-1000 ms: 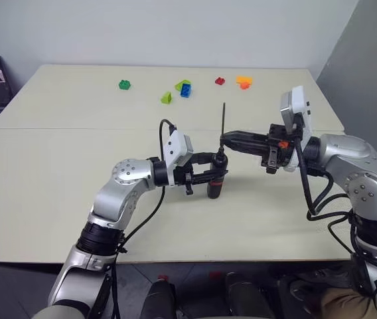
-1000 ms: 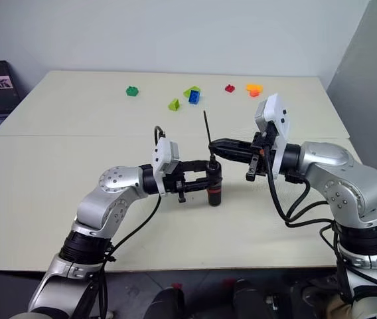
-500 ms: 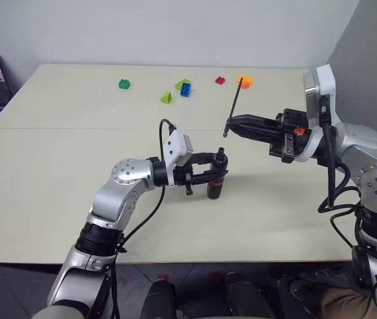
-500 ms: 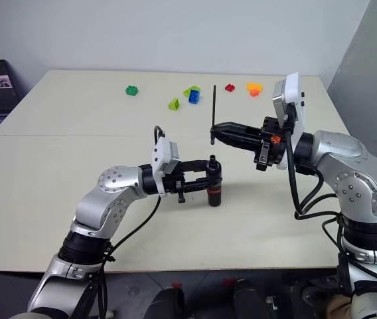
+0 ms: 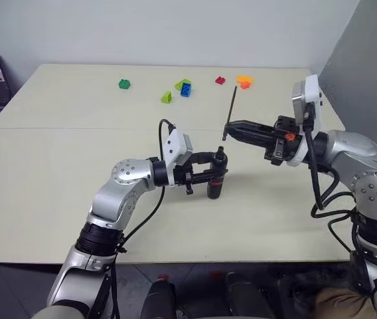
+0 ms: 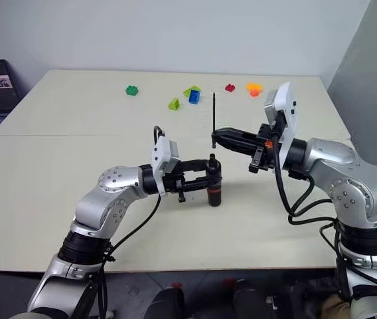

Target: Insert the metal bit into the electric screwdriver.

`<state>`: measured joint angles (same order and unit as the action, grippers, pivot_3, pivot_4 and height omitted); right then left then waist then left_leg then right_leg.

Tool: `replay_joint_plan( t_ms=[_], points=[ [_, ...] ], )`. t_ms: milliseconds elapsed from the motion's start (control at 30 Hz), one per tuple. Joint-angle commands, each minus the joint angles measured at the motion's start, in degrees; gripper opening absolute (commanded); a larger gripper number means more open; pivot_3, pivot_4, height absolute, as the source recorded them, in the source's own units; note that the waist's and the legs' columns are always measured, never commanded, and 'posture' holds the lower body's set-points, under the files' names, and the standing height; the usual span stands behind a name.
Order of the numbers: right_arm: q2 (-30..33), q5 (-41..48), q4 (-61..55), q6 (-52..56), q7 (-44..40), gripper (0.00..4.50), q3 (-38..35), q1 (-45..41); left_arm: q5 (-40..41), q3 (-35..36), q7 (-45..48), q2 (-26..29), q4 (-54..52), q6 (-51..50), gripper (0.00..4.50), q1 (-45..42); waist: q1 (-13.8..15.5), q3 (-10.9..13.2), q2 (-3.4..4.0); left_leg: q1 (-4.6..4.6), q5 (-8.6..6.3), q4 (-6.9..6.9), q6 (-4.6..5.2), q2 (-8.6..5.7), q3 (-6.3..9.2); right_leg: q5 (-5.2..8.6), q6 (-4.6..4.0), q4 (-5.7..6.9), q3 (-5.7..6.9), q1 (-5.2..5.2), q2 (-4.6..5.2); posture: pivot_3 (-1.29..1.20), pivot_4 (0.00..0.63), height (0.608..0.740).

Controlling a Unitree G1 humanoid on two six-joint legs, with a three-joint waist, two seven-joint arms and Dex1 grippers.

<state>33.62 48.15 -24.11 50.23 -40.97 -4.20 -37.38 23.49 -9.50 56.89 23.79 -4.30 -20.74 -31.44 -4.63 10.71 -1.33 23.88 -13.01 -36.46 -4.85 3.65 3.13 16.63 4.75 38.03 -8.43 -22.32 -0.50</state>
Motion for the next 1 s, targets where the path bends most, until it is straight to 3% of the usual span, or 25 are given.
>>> replay_joint_plan(
  t_ms=[33,1000],
  points=[
    [0.78,1.02,-2.66,-0.10,0.07,0.00,-0.48,-0.20,0.20,1.66,-0.56,0.65,-2.65,0.68,1.64,-0.42,0.00,0.00,0.00,0.00,0.00,0.00,0.00,0.00,0.00,0.00,0.00,0.00,0.00,0.00,0.00,0.00,0.150,0.740],
    [-0.42,-1.88,-2.23,-1.63,1.52,0.00,1.21,-0.19,-0.15,1.07,0.11,0.75,-2.52,1.11,1.64,-0.38,0.00,0.00,0.00,0.00,0.00,0.00,0.00,0.00,0.00,0.00,0.00,0.00,0.01,0.00,0.00,0.00,0.150,0.740]
  ],
)
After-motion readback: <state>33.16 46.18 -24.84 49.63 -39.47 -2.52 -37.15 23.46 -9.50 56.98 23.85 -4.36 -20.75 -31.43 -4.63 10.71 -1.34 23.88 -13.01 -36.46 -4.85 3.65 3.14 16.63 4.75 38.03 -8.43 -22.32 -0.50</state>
